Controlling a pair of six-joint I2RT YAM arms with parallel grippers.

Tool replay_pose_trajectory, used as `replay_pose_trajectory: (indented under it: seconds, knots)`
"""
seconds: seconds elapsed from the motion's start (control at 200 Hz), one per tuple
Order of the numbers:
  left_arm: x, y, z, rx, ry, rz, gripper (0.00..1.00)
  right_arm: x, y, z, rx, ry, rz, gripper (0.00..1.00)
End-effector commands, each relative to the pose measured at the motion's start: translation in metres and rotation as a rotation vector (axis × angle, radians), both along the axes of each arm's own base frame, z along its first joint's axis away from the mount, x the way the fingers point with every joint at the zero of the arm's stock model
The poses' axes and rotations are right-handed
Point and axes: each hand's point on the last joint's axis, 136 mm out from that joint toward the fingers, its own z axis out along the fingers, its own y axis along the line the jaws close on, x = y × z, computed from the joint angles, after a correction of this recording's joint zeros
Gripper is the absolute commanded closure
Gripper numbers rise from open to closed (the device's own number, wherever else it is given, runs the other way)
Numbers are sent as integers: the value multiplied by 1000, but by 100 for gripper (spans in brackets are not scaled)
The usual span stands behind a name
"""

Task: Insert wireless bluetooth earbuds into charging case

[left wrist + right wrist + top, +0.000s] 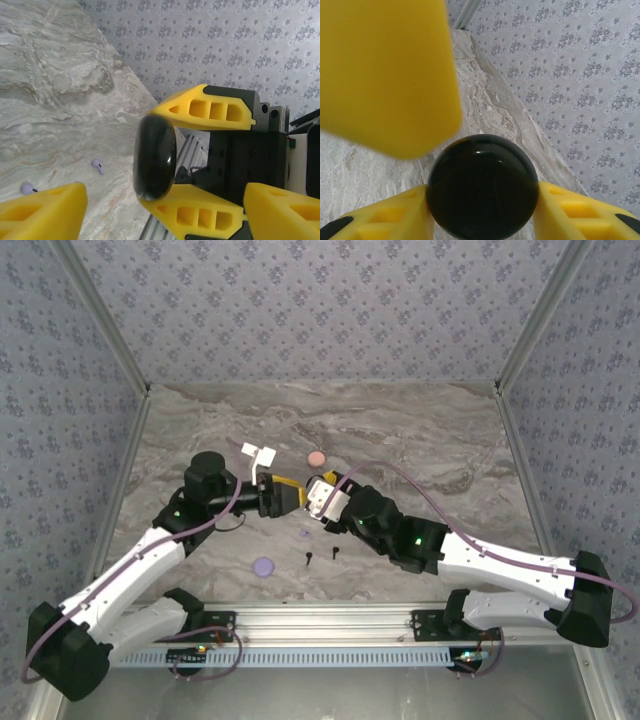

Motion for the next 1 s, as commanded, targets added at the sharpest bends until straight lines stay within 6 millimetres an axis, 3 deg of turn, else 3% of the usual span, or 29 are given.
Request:
replay_pose_trajectory:
  seconds: [0.0,0.32,0.63,0.815,0.994]
  knots:
    - [-2,-11,17,-22,-61,-43,26,-1,-1,18,42,-30,11,50]
    - [0,-23,8,-10,-45,-69,59,-4,-1,18,52,-18,18,49]
    - [-1,-24,11,-15,-87,-64,77,-8,1,11,49,49,57,45]
    - [0,-23,12,-6,-177,-17,87,-11,-15,11,65,109,51,34]
    - [4,-19,18,-21,-329,58,98,-23,-39,25,184,201,84,12]
